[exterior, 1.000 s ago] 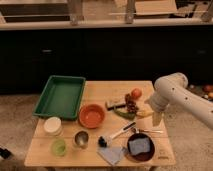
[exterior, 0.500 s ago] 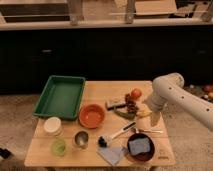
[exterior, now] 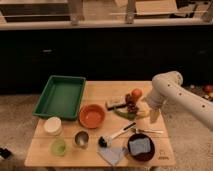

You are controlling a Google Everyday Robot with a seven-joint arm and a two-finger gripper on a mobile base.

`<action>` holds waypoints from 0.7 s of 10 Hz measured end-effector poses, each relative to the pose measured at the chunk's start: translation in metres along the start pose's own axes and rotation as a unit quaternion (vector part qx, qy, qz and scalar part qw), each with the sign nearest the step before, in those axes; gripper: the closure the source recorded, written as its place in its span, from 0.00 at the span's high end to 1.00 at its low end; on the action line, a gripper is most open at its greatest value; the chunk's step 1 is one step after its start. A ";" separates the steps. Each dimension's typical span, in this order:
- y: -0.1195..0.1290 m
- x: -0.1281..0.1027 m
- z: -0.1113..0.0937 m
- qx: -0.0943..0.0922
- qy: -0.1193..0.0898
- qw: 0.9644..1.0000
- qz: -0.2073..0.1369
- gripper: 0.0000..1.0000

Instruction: Place banana in plastic cup

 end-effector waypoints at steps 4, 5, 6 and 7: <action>-0.007 0.001 0.008 0.002 -0.008 1.000 0.001 0.77; -0.012 0.001 0.011 0.000 -0.010 1.000 0.000 0.78; -0.014 -0.003 0.013 -0.003 -0.011 1.000 -0.008 0.80; -0.012 -0.007 0.014 -0.006 -0.012 1.000 -0.008 0.80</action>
